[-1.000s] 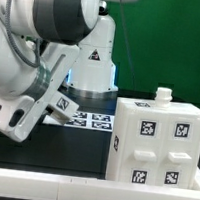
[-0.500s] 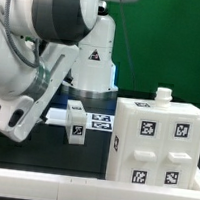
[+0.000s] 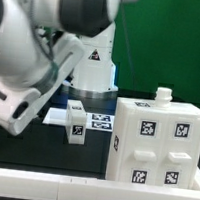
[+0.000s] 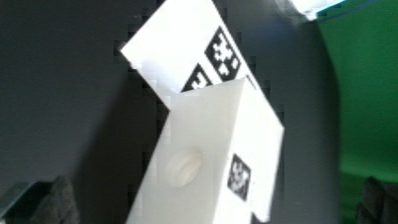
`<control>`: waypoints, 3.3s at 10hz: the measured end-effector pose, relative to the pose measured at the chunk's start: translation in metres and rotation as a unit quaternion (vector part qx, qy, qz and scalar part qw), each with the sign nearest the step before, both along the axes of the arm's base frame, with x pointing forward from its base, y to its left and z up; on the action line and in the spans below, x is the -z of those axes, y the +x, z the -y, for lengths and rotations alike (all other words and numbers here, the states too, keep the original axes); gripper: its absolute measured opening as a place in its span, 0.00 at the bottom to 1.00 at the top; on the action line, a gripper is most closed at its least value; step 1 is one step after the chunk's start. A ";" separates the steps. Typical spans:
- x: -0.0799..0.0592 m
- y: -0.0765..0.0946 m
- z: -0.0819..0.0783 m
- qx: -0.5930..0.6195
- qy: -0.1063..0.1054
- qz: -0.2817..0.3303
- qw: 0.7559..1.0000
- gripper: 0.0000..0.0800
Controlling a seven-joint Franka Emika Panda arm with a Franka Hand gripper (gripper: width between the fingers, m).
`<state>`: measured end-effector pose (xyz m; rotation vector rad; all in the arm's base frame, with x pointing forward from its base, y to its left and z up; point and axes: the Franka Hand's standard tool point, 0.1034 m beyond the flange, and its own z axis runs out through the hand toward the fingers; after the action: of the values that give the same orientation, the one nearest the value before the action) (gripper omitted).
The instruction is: Assemble cabinet
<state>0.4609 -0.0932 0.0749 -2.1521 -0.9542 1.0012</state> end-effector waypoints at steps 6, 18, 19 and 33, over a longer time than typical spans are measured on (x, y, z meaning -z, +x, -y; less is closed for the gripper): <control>0.004 0.004 -0.008 0.014 -0.043 -0.008 0.999 1.00; 0.014 -0.008 -0.029 0.173 -0.260 -0.050 0.949 1.00; 0.015 -0.008 -0.030 0.173 -0.261 -0.051 0.949 1.00; 0.053 -0.008 -0.032 0.206 -0.316 -0.071 0.923 0.36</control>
Offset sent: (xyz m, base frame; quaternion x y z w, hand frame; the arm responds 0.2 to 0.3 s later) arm 0.0000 0.0000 0.0000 0.0000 0.0000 0.0000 1.0000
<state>0.4533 -0.0613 0.0220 -2.5861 -0.0734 1.3414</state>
